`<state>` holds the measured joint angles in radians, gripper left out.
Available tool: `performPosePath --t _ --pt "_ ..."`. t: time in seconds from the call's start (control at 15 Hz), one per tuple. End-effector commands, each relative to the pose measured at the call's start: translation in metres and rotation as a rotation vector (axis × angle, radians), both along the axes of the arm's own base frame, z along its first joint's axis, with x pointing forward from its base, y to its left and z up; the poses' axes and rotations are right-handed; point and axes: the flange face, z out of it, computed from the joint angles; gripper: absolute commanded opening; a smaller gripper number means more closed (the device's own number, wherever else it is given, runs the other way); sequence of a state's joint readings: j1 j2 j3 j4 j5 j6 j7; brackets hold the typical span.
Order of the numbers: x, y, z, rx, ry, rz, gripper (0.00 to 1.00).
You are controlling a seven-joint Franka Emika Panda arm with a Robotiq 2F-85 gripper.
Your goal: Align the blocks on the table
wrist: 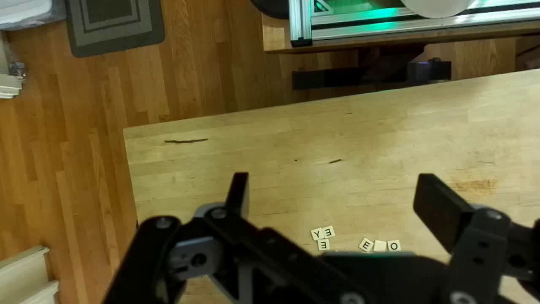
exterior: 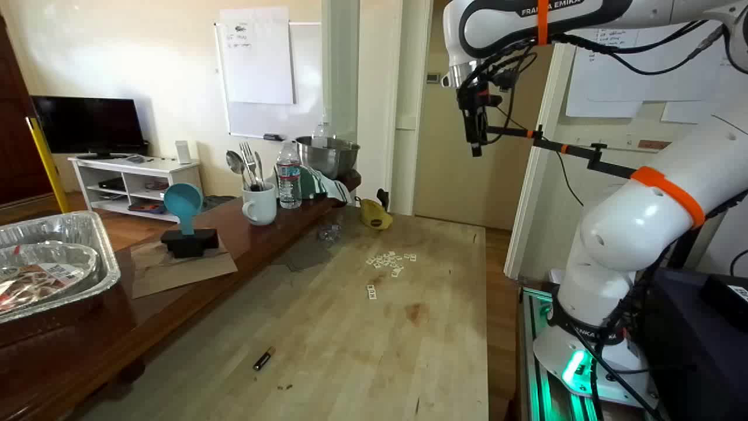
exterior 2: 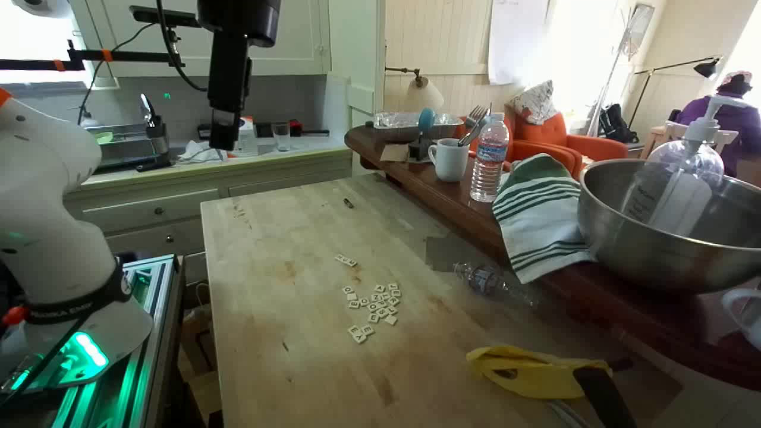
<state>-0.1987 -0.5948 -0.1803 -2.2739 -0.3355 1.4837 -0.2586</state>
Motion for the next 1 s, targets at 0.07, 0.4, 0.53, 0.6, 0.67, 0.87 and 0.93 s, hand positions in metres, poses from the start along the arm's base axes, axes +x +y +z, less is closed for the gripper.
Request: performPosePath --t 0.07,0.4,0.53,0.6,0.67,0.87,0.93 --pt "0.0 0.0 0.0 0.0 0.001 0.0 1.0" --pt "0.031 -0.007 -0.042 0.032 -0.013 0.024 1.0" --pt "0.049 -0.008 -0.059 0.028 -0.123 0.088 1.0" --pt "0.058 -0.009 -0.071 0.018 -0.159 0.121 1.0" --pt "0.066 -0.009 -0.082 0.024 -0.183 0.155 1.0" --pt "0.078 -0.002 -0.122 0.093 -0.209 0.274 1.0" --pt "0.08 0.0 -0.135 0.121 -0.201 0.306 1.0"
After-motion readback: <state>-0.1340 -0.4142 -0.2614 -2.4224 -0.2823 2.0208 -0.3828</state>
